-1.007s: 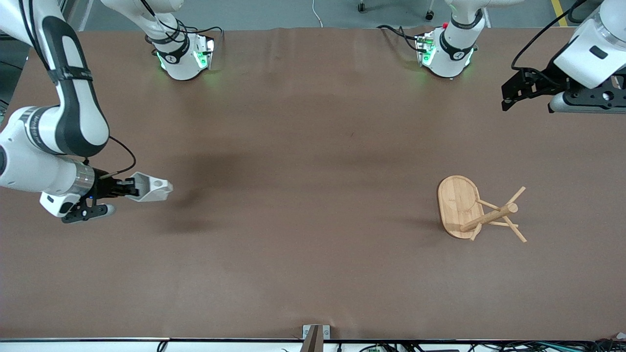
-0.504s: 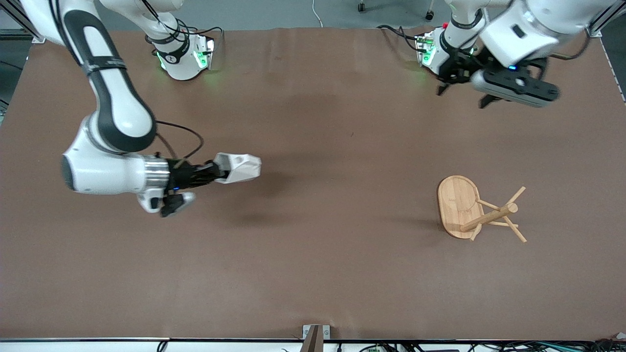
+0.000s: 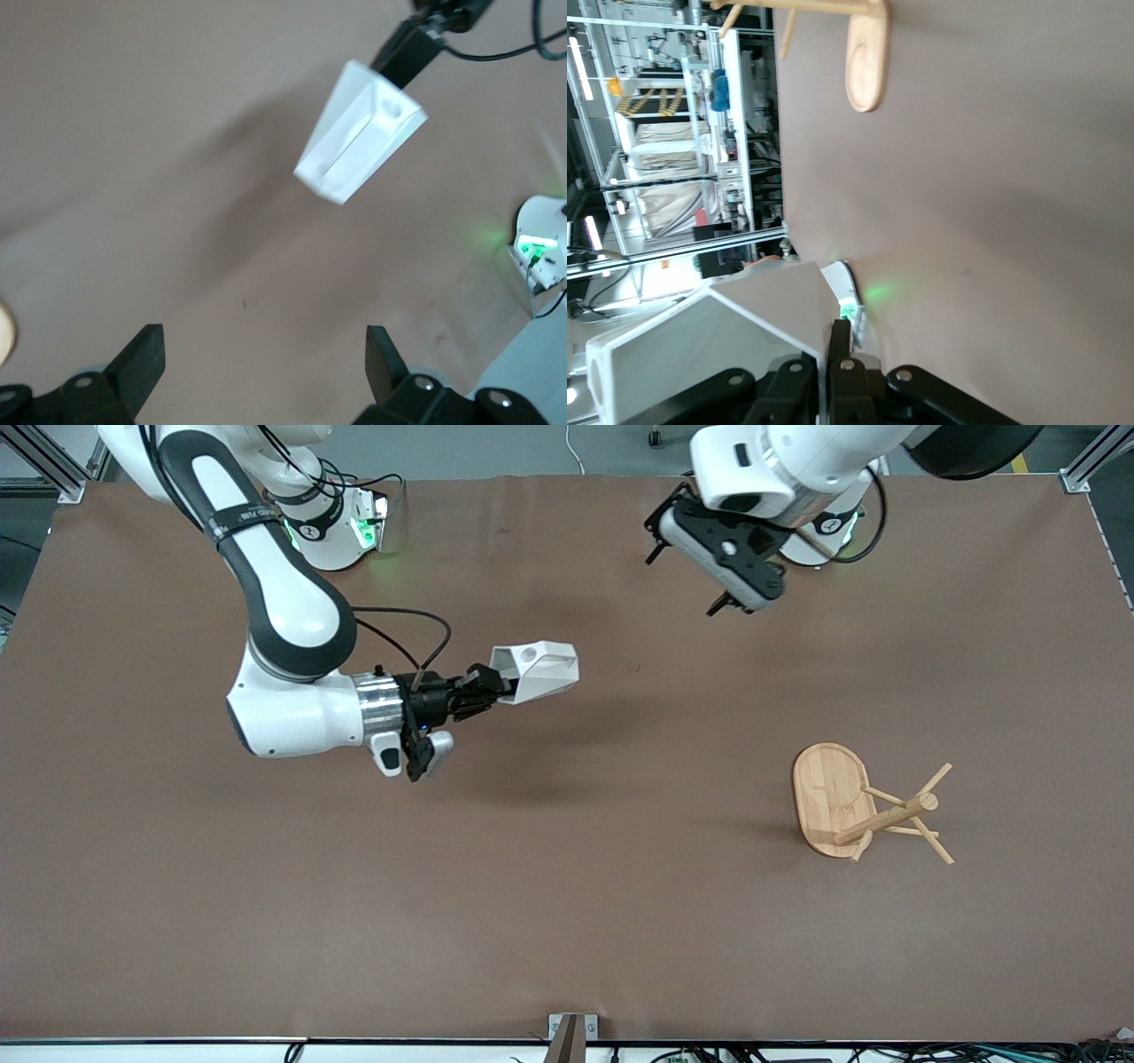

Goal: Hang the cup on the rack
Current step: 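Lift the cup with the right gripper while the left gripper approaches, then grasp the cup rim with the left gripper beside the right gripper, then open the right gripper and withdraw while the left gripper carries the cup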

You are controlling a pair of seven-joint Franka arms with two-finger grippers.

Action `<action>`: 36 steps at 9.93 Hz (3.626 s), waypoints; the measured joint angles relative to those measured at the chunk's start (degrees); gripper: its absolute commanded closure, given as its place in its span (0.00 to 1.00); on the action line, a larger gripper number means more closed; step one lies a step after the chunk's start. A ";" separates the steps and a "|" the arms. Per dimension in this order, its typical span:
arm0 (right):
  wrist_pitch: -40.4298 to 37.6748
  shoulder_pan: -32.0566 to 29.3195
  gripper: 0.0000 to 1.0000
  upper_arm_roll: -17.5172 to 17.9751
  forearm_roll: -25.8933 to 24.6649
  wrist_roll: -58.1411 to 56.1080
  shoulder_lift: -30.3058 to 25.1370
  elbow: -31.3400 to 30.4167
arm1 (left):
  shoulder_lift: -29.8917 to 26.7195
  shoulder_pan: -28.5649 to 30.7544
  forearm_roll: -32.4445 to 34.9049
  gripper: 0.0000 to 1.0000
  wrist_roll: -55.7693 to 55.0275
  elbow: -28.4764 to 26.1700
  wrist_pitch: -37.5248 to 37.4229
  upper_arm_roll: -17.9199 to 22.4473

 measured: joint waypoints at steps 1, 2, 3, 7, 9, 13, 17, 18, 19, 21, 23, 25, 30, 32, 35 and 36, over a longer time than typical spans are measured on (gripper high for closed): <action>1.18 0.13 0.99 1.43 1.23 0.00 -0.01 0.08 | 0.12 -0.02 0.00 0.00 0.99 -1.93 3.61 -1.95; 2.73 0.19 0.99 2.65 1.77 0.00 -0.01 0.16 | 0.15 -0.04 0.00 0.00 2.63 -3.96 7.40 -3.60; 4.10 0.22 0.99 3.79 1.89 0.00 -0.01 0.23 | 0.18 -0.06 0.00 0.00 5.88 -6.27 10.91 -4.70; 4.83 0.22 0.99 5.61 2.20 0.00 -0.04 0.48 | 0.20 0.04 -0.01 0.00 17.68 -9.97 15.01 -5.28; 4.83 0.22 0.99 5.89 2.38 0.01 -0.06 0.55 | 0.21 0.04 -0.01 0.00 22.00 -11.20 16.59 -5.43; 4.60 0.20 0.99 6.27 3.42 1.40 -0.49 1.11 | 0.48 0.00 -0.01 0.00 22.93 -12.21 18.24 -6.13; 4.89 0.02 0.98 7.52 3.87 3.71 -1.47 1.13 | 1.82 0.20 -0.01 0.05 24.32 -12.31 19.65 -6.75; 4.89 -0.07 0.98 7.52 3.85 4.55 -1.70 1.12 | 1.82 0.27 -0.02 0.29 24.67 -12.26 19.86 -6.74; 4.89 -0.13 0.98 7.52 3.84 4.89 -1.84 1.12 | 1.82 0.31 -0.02 0.57 25.35 -12.22 19.88 -6.74; 5.26 -0.24 0.98 7.49 3.71 5.17 -1.88 1.07 | 2.01 0.32 -0.33 0.90 26.93 -12.25 19.77 -6.74; 5.30 -0.25 0.97 7.49 3.69 5.18 -1.87 1.01 | 2.16 0.32 -0.38 0.99 27.05 -12.24 19.78 -6.74; 5.19 -0.29 0.00 7.49 3.60 5.20 -1.88 1.00 | 2.20 0.32 -0.38 1.00 27.06 -12.24 19.78 -6.80; 4.45 -3.18 0.00 6.95 -8.41 7.41 -6.26 1.80 | 4.01 0.48 -0.38 0.99 27.05 -12.21 20.24 -7.13; 3.71 -4.46 0.00 3.03 -17.90 12.54 -8.02 1.83 | 4.02 1.68 -0.39 0.99 25.02 -11.66 20.25 -6.96; 2.35 -4.84 0.00 -7.24 -34.17 14.84 -8.89 1.90 | 4.08 5.63 -0.38 1.00 15.02 -11.38 19.69 -6.74; 1.38 -5.03 0.00 -11.70 -40.05 14.45 -9.44 2.02 | 4.11 8.04 -0.23 1.00 11.31 -11.39 18.63 -6.62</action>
